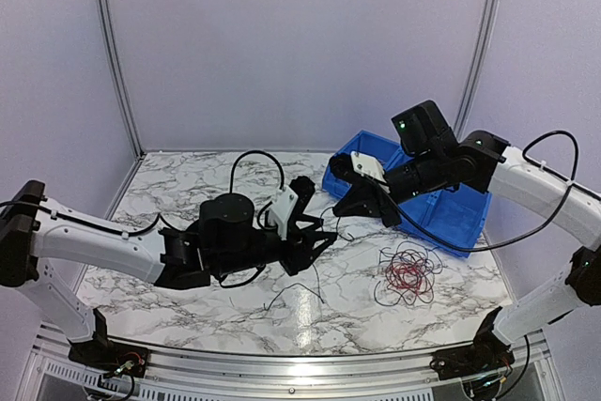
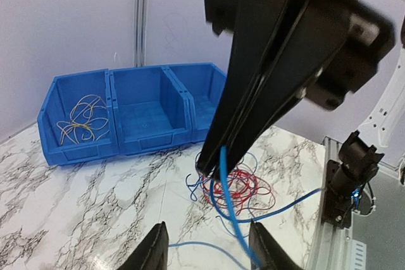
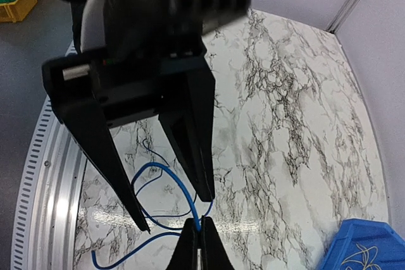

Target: Untangle the cables

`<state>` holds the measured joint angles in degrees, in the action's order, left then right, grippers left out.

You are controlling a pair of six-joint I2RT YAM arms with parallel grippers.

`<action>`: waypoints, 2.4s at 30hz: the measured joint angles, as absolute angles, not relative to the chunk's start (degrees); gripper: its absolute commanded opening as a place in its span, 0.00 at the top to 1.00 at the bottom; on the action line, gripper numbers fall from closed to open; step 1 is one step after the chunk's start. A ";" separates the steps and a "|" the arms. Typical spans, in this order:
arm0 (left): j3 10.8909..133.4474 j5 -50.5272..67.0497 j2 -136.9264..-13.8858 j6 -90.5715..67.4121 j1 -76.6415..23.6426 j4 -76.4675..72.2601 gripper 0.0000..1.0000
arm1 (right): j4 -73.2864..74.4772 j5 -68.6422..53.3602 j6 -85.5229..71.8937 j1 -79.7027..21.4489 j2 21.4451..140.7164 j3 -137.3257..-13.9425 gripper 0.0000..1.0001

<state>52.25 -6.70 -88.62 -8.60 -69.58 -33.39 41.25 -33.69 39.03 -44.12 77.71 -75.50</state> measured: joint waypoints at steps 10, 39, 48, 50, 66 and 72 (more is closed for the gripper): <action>43.44 -10.79 -89.67 -9.93 -69.89 -38.04 0.39 | 42.13 -31.18 39.03 -44.12 77.69 -77.65 1.00; 41.04 -9.52 -95.64 7.29 -70.06 -31.00 0.49 | 42.54 -29.45 38.92 -43.97 77.19 -76.88 1.00; 46.17 -7.77 -102.94 11.57 -70.17 -27.46 0.58 | 42.57 -29.19 38.79 -43.70 77.23 -76.88 1.00; 46.13 -7.40 -102.91 11.62 -70.17 -27.18 0.57 | 42.57 -29.17 38.79 -43.57 77.23 -76.88 1.00; 42.74 -4.47 -98.30 11.20 -70.32 -26.63 0.61 | 42.52 -29.28 38.59 -43.11 78.26 -76.88 1.00; 43.97 -5.50 -100.16 12.45 -70.52 -26.68 0.80 | 42.52 -29.26 38.57 -43.11 78.67 -76.88 1.00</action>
<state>43.97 -5.50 -100.16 12.45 -70.52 -26.68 42.52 -29.26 38.57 -43.11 78.67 -76.88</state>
